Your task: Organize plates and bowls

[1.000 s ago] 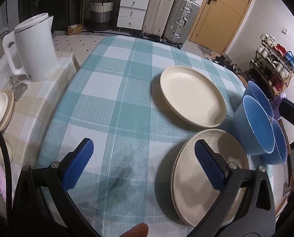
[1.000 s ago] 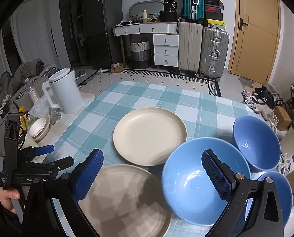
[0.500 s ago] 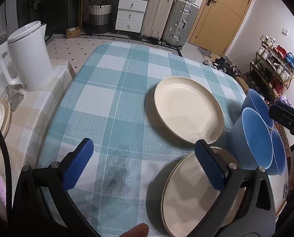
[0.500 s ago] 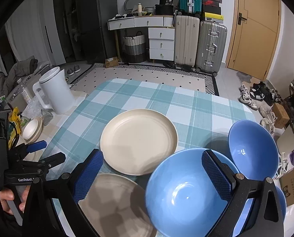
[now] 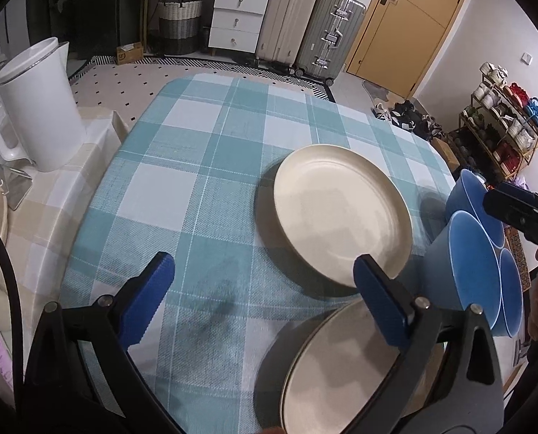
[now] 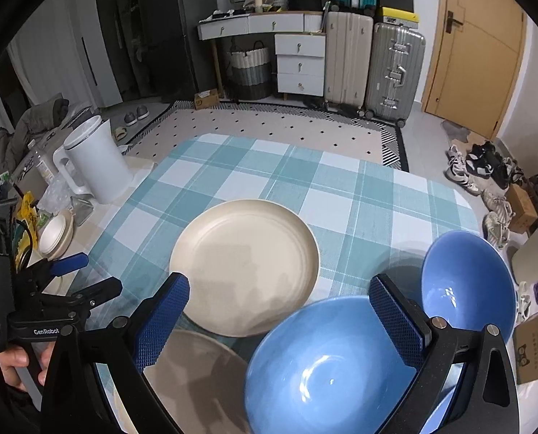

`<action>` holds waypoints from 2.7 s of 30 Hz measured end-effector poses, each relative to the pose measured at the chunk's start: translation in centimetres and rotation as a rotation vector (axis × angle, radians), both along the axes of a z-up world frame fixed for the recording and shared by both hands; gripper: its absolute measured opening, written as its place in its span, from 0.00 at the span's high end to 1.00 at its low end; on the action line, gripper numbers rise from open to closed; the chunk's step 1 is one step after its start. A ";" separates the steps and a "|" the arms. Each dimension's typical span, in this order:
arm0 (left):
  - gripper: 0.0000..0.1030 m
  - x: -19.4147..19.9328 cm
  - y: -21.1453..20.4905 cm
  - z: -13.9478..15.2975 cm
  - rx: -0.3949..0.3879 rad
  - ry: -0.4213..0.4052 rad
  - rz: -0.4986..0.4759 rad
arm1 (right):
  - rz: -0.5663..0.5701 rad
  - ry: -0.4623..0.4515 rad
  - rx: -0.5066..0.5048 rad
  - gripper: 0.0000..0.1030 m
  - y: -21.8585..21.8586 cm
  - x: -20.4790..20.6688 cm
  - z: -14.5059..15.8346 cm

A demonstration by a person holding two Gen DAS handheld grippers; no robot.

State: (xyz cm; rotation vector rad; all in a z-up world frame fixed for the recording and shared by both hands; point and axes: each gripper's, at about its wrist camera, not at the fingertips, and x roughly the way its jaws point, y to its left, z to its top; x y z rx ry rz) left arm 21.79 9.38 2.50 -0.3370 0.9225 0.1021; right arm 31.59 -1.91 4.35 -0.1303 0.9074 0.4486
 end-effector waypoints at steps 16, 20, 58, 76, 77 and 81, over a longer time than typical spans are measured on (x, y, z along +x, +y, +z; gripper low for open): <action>0.04 3.5 0.1 -2.3 -0.015 0.051 0.014 | -0.008 0.112 -0.023 0.01 0.0 5.6 -3.3; 0.04 4.3 0.0 -3.1 -0.018 0.065 0.016 | -0.001 0.135 -0.025 0.02 0.0 6.6 -4.3; 0.41 7.2 -1.3 -7.5 -0.052 0.161 -0.029 | 0.030 0.336 -0.077 0.51 1.8 11.2 -11.5; 0.83 7.7 -2.9 -7.8 -0.061 0.141 -0.081 | 0.020 0.318 -0.127 0.82 1.7 11.4 -12.6; 0.83 7.7 -3.0 -7.8 -0.058 0.141 -0.081 | 0.020 0.317 -0.128 0.83 1.7 11.4 -12.6; 0.83 7.6 -3.1 -7.8 -0.053 0.141 -0.079 | 0.023 0.303 -0.141 0.85 1.7 11.3 -12.5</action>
